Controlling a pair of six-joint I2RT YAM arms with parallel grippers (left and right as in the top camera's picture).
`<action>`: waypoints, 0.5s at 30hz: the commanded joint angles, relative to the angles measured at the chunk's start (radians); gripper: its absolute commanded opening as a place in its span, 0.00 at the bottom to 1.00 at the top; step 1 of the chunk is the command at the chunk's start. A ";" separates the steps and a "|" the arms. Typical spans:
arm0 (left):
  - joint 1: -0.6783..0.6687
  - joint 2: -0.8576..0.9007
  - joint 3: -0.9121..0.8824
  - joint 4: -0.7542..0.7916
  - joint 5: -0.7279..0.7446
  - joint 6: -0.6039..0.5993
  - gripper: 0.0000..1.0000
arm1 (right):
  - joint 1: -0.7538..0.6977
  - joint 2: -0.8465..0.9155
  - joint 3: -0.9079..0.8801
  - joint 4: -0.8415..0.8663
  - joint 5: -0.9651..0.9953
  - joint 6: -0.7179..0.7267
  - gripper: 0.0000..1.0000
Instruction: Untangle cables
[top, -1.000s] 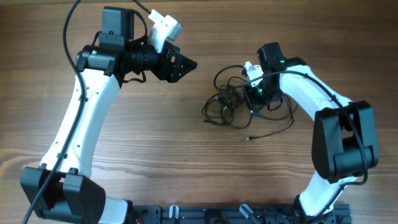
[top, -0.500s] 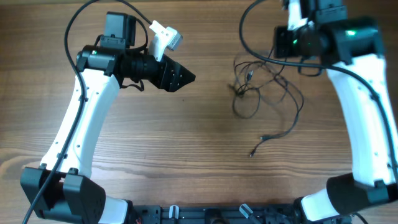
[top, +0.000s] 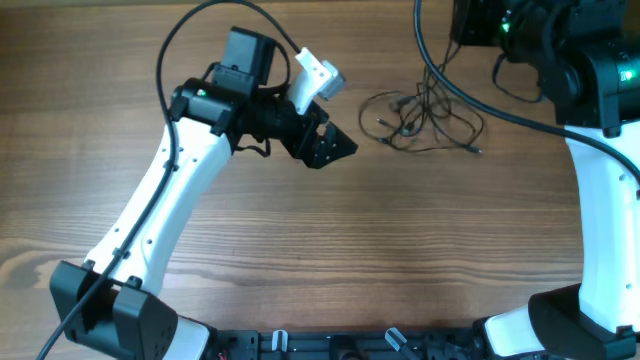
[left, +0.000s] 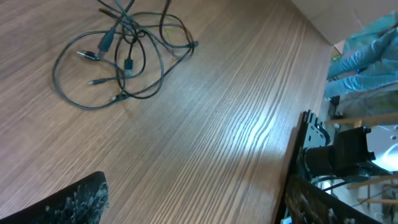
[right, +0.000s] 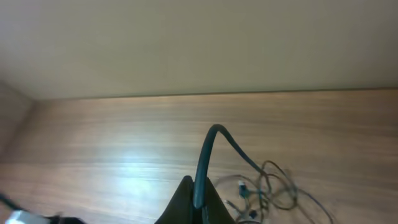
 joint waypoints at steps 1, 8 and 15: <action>-0.007 0.045 0.000 0.003 0.002 0.009 0.93 | -0.001 -0.007 0.063 -0.011 -0.075 0.033 0.04; -0.007 0.072 0.000 0.000 0.002 0.042 0.93 | -0.001 -0.092 0.097 -0.028 -0.339 -0.268 0.04; 0.042 0.072 0.000 -0.008 -0.131 0.089 0.89 | -0.001 -0.208 0.097 -0.123 -0.353 -0.438 0.04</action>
